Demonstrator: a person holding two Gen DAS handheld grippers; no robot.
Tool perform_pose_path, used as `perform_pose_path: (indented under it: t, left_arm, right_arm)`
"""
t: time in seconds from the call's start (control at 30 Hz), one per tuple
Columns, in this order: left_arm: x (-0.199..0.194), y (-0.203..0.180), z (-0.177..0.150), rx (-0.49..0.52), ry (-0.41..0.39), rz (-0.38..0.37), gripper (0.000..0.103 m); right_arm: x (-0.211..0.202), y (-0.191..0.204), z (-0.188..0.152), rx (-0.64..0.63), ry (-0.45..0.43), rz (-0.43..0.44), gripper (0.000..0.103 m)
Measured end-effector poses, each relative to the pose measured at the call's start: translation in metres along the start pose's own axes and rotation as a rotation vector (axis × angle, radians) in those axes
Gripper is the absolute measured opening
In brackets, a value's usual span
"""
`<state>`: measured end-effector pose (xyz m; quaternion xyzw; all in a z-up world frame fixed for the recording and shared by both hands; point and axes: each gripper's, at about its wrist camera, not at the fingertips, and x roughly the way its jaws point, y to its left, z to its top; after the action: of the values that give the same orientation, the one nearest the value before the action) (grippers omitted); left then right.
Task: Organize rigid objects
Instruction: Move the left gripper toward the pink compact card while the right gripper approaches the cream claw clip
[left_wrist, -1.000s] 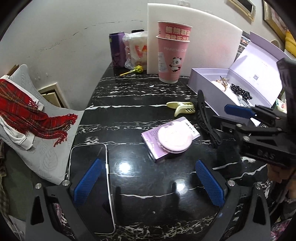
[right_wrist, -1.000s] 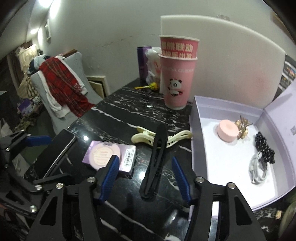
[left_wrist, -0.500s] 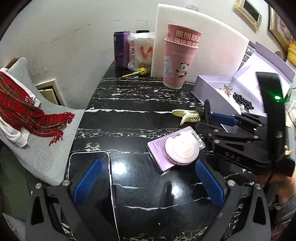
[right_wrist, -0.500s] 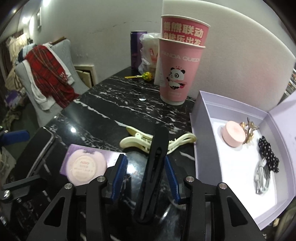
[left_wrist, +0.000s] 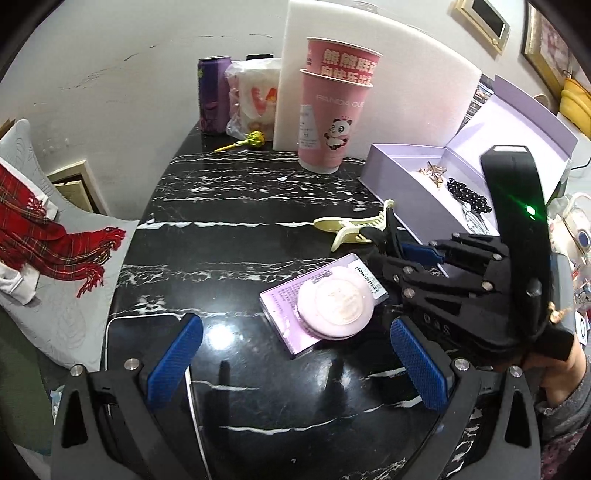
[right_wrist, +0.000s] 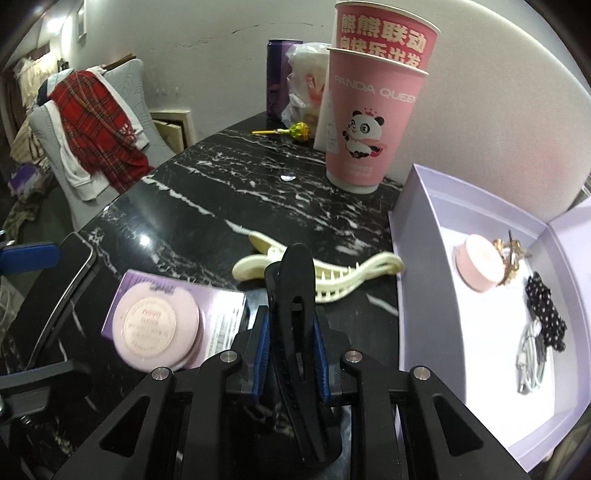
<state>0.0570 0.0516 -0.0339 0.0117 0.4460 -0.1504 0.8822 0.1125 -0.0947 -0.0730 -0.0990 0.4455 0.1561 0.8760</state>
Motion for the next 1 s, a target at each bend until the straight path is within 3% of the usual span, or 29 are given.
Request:
perform_pose_path:
  t: [0.37, 0.43, 0.67, 0.7, 0.8, 0.9, 1.0]
  left_arm:
    - [0.011, -0.008, 0.005, 0.004, -0.014, 0.013, 0.102]
    - [0.014, -0.012, 0.004, 0.01, -0.033, 0.054, 0.098]
    - [0.027, -0.021, 0.002, 0.021, -0.011, 0.059, 0.098]
    - [0.028, -0.022, 0.003, 0.021, -0.011, 0.06, 0.097]
    - [0.035, -0.025, 0.004, 0.025, -0.01, 0.083, 0.076]
    - [0.041, -0.03, 0.006, 0.053, -0.026, 0.12, 0.073]
    - [0.042, -0.031, 0.008, 0.053, -0.017, 0.094, 0.073]
  right_arm:
    - [-0.025, 0.003, -0.03, 0.025, 0.023, 0.071, 0.021]
    - [-0.03, 0.005, -0.037, 0.023, 0.03, 0.081, 0.021]
    - [-0.054, 0.005, -0.06, 0.025, 0.009, 0.098, 0.022]
    - [-0.055, 0.004, -0.063, 0.032, 0.01, 0.103, 0.022]
    - [-0.059, 0.0, -0.071, 0.047, 0.009, 0.109, 0.022]
    - [-0.062, -0.004, -0.077, 0.057, 0.009, 0.109, 0.022]
    - [-0.064, -0.011, -0.081, 0.076, 0.007, 0.105, 0.022]
